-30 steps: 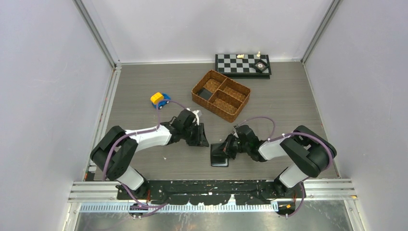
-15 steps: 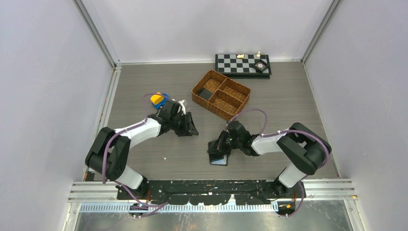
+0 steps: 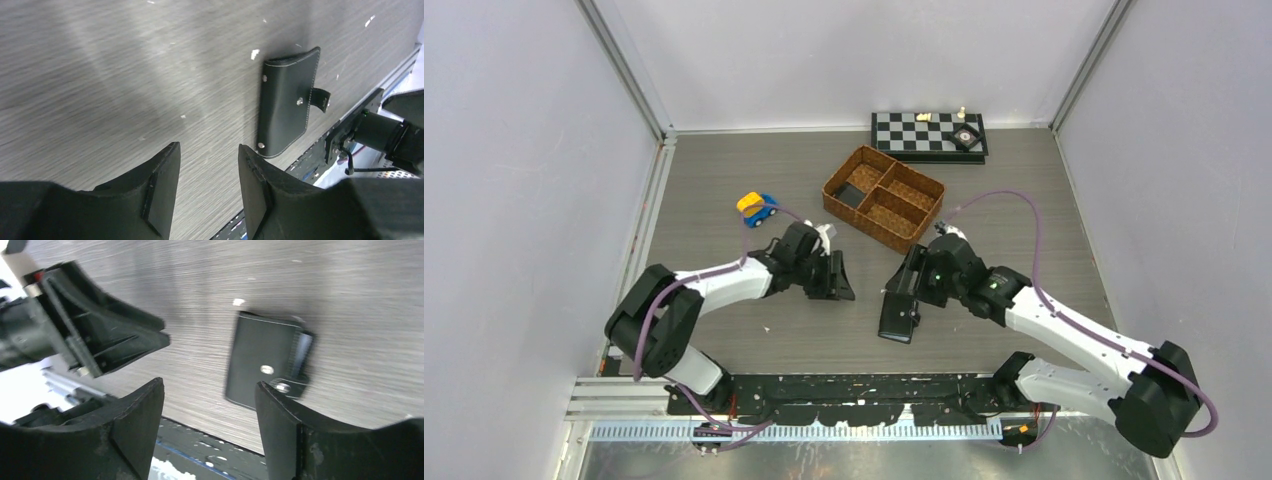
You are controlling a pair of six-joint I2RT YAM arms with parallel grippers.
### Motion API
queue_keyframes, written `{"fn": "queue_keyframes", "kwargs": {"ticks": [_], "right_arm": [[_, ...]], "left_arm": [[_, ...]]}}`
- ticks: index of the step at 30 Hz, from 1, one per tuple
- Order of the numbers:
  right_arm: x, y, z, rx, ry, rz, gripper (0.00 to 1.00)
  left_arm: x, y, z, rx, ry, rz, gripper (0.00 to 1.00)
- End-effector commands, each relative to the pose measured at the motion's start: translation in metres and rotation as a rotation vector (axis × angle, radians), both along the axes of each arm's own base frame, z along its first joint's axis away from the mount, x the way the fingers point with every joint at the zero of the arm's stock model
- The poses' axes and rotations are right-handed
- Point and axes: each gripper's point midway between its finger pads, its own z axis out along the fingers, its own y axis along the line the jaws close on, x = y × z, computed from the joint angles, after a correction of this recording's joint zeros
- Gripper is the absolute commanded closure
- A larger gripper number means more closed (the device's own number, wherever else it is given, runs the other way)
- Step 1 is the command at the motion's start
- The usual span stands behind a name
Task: Put the credit cards into the card holder
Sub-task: Close the card holder at the center of the board.
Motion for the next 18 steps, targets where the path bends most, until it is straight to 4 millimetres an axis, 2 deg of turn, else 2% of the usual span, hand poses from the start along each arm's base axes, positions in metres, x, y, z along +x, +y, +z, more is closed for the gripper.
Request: {"fn": "queue_keyframes", "kwargs": {"ticks": [1, 4, 8, 13, 18], "right_arm": [[-0.025, -0.073, -0.037, -0.318, 0.128, -0.125, 0.26], [-0.031, -0.077, -0.050, -0.315, 0.159, -0.138, 0.23], [-0.033, -0.062, -0.060, -0.224, 0.182, -0.122, 0.22], [-0.032, -0.037, -0.063, -0.098, 0.197, -0.089, 0.25], [-0.030, -0.028, -0.079, -0.088, 0.228, -0.077, 0.31]], "left_arm": [[0.000, -0.036, 0.004, -0.083, -0.024, -0.023, 0.51], [-0.004, -0.057, 0.003, -0.132, -0.015, -0.050, 0.51], [-0.008, -0.073, -0.002, -0.166, 0.010, -0.070, 0.51], [-0.010, -0.074, -0.010, -0.171, 0.016, -0.060, 0.52], [-0.009, -0.072, -0.009, -0.173, 0.006, -0.049, 0.52]]}}
